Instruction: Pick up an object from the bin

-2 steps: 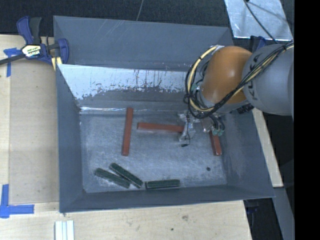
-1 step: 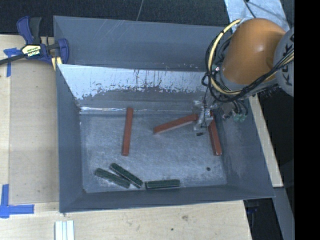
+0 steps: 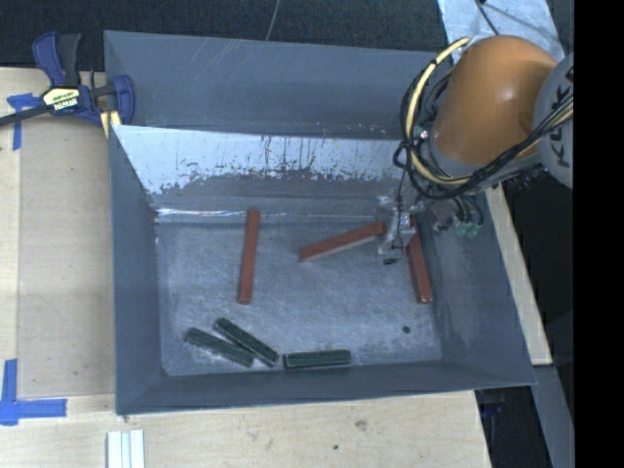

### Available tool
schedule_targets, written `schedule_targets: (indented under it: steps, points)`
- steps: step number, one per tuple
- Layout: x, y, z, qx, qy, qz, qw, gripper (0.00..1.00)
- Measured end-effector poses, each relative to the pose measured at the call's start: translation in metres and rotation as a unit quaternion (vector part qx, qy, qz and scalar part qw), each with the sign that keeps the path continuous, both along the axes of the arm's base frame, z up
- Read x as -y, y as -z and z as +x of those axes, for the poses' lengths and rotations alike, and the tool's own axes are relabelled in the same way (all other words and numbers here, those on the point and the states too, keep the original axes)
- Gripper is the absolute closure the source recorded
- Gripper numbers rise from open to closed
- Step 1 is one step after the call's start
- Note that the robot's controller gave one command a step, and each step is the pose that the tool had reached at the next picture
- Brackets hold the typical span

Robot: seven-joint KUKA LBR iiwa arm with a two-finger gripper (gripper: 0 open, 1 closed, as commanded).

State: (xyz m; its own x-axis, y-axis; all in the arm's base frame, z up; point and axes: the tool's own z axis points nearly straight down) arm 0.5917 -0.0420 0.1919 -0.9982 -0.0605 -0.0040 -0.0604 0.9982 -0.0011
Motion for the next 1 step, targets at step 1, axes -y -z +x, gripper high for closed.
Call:
schedule_targets:
  steps: [1]
  points:
    - [0.0157, -0.0714, -0.0135, -0.0031, -0.093, 0.0, 0.9957, 1.0]
